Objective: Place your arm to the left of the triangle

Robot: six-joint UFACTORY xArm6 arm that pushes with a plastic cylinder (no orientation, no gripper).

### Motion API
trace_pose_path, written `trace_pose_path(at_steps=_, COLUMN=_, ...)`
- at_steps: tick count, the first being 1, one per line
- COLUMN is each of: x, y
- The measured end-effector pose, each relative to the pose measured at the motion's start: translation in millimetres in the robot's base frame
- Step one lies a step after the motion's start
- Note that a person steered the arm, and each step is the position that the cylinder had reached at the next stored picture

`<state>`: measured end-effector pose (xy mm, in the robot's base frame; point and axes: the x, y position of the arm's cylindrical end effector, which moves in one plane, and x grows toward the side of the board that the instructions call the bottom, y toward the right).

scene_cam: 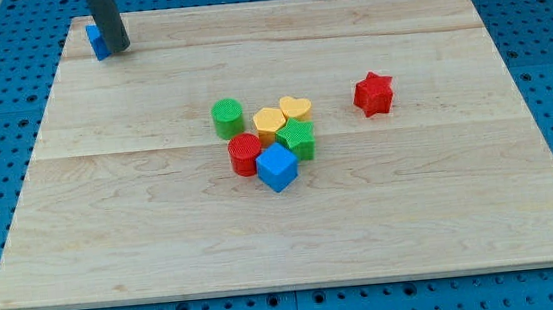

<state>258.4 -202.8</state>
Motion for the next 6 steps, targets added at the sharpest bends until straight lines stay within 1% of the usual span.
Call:
trace_pose_path(at_steps=1, x=0, y=0)
trace_pose_path(at_steps=2, x=23, y=0)
trace_pose_path(at_steps=4, x=33, y=-5)
trace_pose_path(at_steps=5, x=53, y=-43)
trace_pose_path(at_steps=6, x=40, y=-88)
